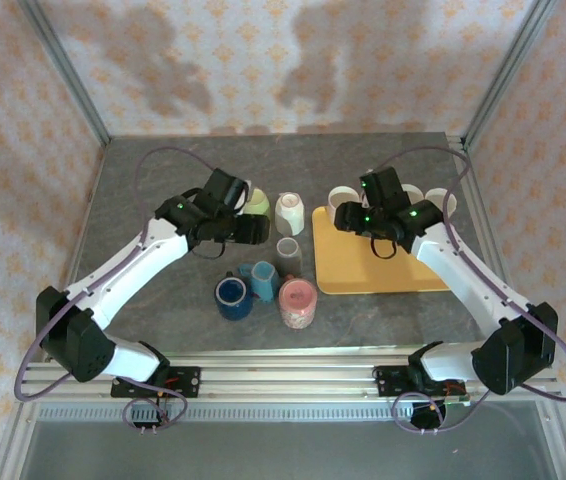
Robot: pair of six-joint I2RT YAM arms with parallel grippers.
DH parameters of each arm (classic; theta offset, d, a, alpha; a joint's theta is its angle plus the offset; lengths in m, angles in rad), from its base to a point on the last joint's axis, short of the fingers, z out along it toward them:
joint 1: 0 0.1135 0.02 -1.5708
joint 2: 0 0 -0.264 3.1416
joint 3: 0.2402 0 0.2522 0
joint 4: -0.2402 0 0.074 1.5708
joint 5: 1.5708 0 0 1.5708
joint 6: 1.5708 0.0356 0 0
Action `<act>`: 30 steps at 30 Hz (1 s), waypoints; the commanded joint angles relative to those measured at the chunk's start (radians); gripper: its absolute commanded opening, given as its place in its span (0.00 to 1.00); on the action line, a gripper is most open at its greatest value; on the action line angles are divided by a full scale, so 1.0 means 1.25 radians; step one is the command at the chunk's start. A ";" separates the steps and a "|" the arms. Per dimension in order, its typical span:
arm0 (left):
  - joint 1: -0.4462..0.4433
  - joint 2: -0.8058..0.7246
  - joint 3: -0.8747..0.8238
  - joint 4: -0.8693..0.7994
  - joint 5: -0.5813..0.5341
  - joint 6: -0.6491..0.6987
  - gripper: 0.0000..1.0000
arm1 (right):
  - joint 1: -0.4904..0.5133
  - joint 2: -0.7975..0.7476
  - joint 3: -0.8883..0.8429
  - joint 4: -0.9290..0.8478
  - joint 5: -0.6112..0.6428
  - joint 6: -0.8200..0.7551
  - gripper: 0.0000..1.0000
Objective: Turn the mug right side up
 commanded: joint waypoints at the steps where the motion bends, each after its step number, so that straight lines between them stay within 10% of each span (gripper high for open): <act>1: -0.002 -0.042 -0.034 0.012 0.027 0.205 0.75 | -0.009 -0.018 -0.010 0.006 -0.008 -0.004 0.60; 15: 0.141 -0.060 -0.133 -0.019 0.186 0.919 0.76 | -0.025 -0.015 -0.040 0.054 -0.068 -0.048 0.59; 30: 0.165 0.094 -0.060 -0.030 0.234 1.146 0.72 | -0.071 -0.030 -0.094 0.106 -0.168 -0.049 0.59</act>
